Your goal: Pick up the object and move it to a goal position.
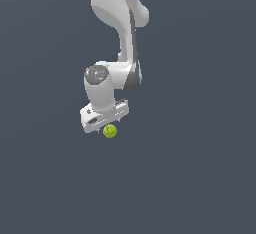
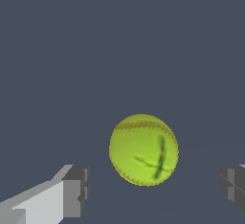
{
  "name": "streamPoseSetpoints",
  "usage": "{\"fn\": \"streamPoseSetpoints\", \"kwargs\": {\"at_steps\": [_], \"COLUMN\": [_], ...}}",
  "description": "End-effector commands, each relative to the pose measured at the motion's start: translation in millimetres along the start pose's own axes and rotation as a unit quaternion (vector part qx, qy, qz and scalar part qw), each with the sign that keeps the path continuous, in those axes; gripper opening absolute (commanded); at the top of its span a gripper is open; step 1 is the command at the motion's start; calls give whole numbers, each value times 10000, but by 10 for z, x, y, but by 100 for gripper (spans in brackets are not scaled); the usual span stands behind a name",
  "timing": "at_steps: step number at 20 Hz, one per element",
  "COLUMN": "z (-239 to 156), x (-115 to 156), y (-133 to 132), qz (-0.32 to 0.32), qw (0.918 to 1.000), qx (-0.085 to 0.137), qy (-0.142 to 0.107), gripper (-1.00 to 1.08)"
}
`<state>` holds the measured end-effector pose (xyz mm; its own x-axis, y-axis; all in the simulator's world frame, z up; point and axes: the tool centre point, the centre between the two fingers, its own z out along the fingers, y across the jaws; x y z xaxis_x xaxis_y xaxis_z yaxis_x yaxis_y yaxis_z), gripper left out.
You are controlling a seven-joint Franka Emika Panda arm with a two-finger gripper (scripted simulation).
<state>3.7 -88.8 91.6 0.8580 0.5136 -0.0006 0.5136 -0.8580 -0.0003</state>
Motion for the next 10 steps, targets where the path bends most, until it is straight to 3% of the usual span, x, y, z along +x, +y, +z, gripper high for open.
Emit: {"fn": "streamPoseSetpoints", "kwargs": {"at_steps": [1, 10], "z": [14, 398], "x": [1, -8], "y": [-1, -8], "qz": [-2, -20], "qw": [10000, 10000], "qx": [0, -1], "qy": [1, 3], "gripper": [100, 100]}}
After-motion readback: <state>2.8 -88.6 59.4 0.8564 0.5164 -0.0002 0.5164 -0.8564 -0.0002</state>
